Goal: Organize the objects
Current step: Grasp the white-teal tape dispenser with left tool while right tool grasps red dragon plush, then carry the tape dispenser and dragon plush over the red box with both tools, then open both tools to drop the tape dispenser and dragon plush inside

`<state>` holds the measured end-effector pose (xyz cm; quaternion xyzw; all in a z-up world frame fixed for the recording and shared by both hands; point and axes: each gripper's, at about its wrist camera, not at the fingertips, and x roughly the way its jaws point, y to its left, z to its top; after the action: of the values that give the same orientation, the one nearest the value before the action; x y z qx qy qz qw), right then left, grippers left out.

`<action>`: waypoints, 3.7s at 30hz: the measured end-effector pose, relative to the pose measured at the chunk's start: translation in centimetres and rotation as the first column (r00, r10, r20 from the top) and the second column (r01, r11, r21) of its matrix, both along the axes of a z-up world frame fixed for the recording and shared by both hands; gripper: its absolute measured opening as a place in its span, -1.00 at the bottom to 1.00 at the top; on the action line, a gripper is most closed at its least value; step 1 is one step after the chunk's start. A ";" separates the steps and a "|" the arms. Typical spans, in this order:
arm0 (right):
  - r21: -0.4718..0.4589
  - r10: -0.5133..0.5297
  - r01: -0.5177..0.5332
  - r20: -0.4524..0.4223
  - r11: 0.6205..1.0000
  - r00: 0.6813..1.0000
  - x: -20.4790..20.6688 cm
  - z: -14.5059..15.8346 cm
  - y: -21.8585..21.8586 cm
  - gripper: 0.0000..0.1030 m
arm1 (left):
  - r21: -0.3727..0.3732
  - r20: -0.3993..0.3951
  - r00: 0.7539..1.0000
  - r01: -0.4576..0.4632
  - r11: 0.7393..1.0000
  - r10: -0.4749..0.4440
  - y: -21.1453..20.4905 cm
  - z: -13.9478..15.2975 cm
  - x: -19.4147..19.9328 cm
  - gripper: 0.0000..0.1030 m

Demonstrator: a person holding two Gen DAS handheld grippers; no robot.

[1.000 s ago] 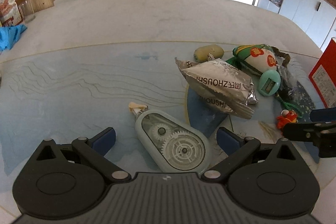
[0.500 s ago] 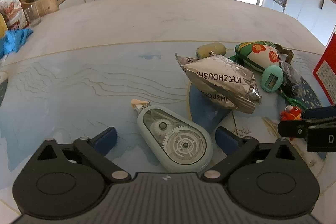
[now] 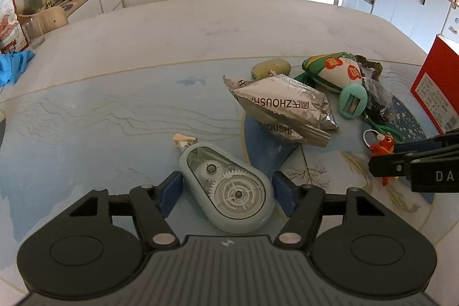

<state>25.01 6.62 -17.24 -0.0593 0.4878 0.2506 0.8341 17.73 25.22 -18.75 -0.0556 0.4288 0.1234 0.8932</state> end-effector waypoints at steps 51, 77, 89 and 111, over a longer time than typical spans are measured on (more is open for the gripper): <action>0.166 -0.144 0.106 0.238 0.980 0.961 -2.3 14.6 -20.3 -0.29 | 0.034 0.135 0.920 0.366 0.930 -0.367 -18.3 14.9 2.5 0.33; 0.078 -0.163 0.154 0.132 0.985 0.978 2.7 7.1 -31.6 -0.29 | 0.066 0.062 0.870 0.485 0.872 -0.489 -32.5 12.5 13.2 0.33; 0.013 -0.046 0.045 0.114 0.999 0.992 2.8 4.8 -31.1 -0.30 | 0.017 0.012 0.844 0.536 0.844 -0.536 -37.2 9.6 18.0 0.33; 0.050 -0.066 0.064 0.050 0.997 0.997 3.7 4.6 -32.1 -0.24 | -0.171 -0.198 0.805 0.533 0.829 -0.559 -37.8 3.5 22.5 0.34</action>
<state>28.75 -25.49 -12.59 -0.0297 0.4614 0.2334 0.8554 40.23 -12.56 -15.22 0.0379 0.5369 -0.1560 0.8282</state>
